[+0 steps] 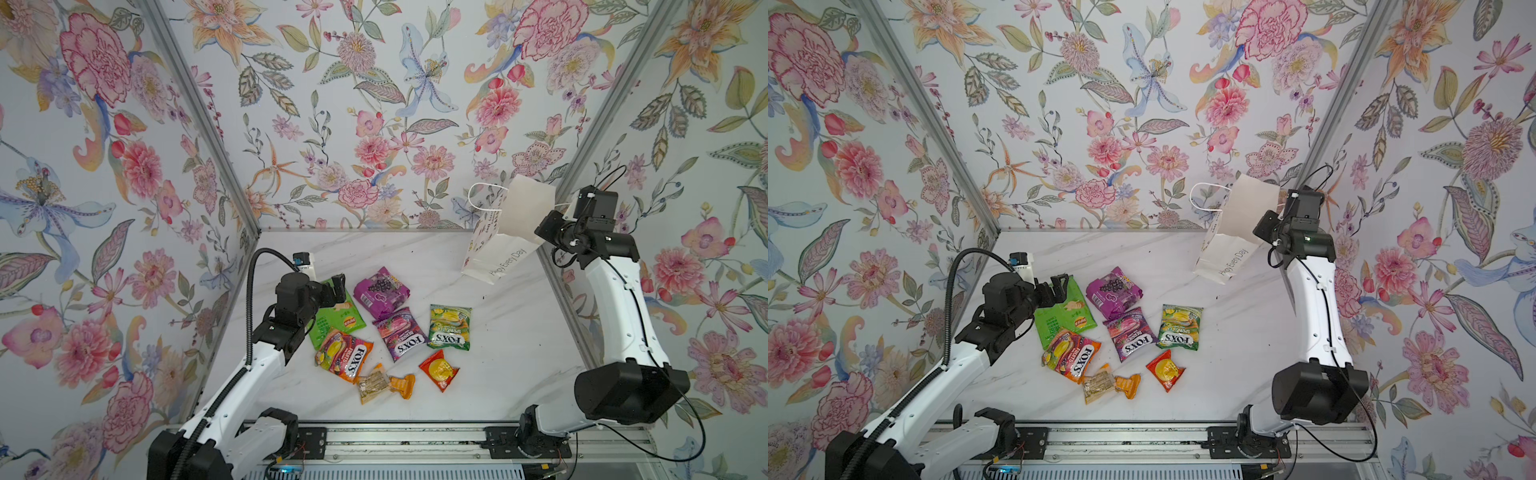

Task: Place the snacks into the paper bag
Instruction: Place the paper bag at the middle-right of the table.

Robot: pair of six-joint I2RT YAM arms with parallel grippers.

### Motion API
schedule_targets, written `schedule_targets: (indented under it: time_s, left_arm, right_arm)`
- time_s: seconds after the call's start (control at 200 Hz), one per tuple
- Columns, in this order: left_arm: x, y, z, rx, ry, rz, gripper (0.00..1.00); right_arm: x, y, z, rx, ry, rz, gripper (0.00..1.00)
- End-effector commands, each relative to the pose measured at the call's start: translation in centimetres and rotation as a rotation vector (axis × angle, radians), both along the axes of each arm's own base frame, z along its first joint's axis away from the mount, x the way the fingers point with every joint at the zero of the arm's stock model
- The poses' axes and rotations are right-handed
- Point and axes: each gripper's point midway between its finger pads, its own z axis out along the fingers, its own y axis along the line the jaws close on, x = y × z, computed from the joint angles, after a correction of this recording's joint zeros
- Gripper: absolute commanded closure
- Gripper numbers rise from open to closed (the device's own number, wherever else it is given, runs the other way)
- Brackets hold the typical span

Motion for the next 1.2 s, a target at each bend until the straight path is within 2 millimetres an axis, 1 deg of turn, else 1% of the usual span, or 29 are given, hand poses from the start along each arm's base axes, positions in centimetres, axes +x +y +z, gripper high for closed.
schedule_targets:
  time_s: [0.0,0.05,0.075,0.13,0.255,0.285,0.345,0.395,0.425,0.47,0.53,0.601,0.736,0.831,0.871,0.896,0.906,0.951,1.021,1.116,1.196]
  left_arm:
    - [0.1,-0.7,-1.5,0.015,0.082,-0.027,0.01]
    - [0.3,-0.8,-2.1,0.029,0.109,-0.028,0.01]
    - [0.3,-0.8,-2.4,0.034,0.121,-0.028,0.01]
    - [0.4,-0.9,-2.9,0.053,0.144,-0.023,0.01]
    - [0.5,0.3,-4.4,0.125,0.207,0.038,0.01]
    - [0.5,0.9,-5.0,0.152,0.233,0.064,0.01]
    - [0.4,2.5,-5.6,0.231,0.27,0.138,0.01]
    - [-0.2,4.3,-6.2,0.338,0.323,0.223,0.01]
    - [-0.7,4.9,-6.5,0.382,0.349,0.244,0.01]
    - [-1.4,5.1,-7.2,0.42,0.374,0.244,0.01]
    - [-1.9,4.2,-8.1,0.42,0.382,0.206,0.01]
    - [-2.1,2.5,-9.1,0.423,0.398,0.14,0.01]
    - [-2.0,-1.4,-10.4,0.537,0.426,0.022,0.01]
    - [-1.7,-3.6,-11.6,0.592,0.448,-0.053,0.03]
    - [-1.5,-3.9,-11.9,0.633,0.461,-0.065,0.05]
    - [-1.3,-4.0,-11.7,0.653,0.459,-0.064,0.05]
    - [-1.3,-3.9,-12.4,0.674,0.485,-0.068,0.05]
    - [-1.3,-4.0,-12.8,0.713,0.52,-0.083,0.06]
    - [-1.4,-4.1,-12.9,0.772,0.535,-0.099,0.07]
    - [-2.0,-4.7,-13.3,0.818,0.547,-0.147,0.07]
    - [-2.5,-4.3,-14.1,0.877,0.582,-0.157,0.07]
  right_arm:
    - [-2.9,0.8,-0.8,0.055,0.003,0.041,1.0]
    - [-4.6,0.6,-1.5,0.054,0.015,0.034,1.0]
    - [-5.6,0.4,-1.4,0.047,0.012,0.028,1.0]
    - [-7.6,0.0,-1.9,0.024,0.032,0.012,1.0]
    - [-11.8,-0.5,-2.7,-0.023,0.067,-0.017,1.0]
    - [-12.6,-0.4,-2.9,-0.025,0.07,-0.018,1.0]
    - [-13.9,0.0,-3.7,-0.026,0.087,-0.01,1.0]
    - [-15.0,0.2,-4.4,-0.027,0.104,-0.003,1.0]
    - [-15.7,0.4,-4.9,-0.031,0.115,0.001,1.0]
    - [-16.6,0.4,-5.9,-0.037,0.133,-0.001,1.0]
    - [-17.7,0.5,-7.0,-0.044,0.149,-0.001,1.0]
    - [-18.3,0.9,-7.9,-0.039,0.157,0.018,1.0]
    - [-19.0,1.2,-9.5,-0.038,0.184,0.037,1.0]
    - [-19.3,1.0,-10.0,-0.056,0.191,0.028,1.0]
    - [-19.5,0.8,-9.8,-0.068,0.185,0.018,1.0]
    - [-19.5,0.7,-9.6,-0.075,0.178,0.014,1.0]
    - [-19.5,0.6,-9.5,-0.078,0.176,0.012,1.0]
    - [-19.6,0.5,-9.1,-0.087,0.165,0.004,1.0]
    - [-19.5,0.3,-8.5,-0.094,0.154,-0.002,1.0]
    - [-19.5,0.0,-7.8,-0.111,0.138,-0.018,1.0]
    - [-19.7,-0.7,-7.0,-0.144,0.13,-0.054,1.0]
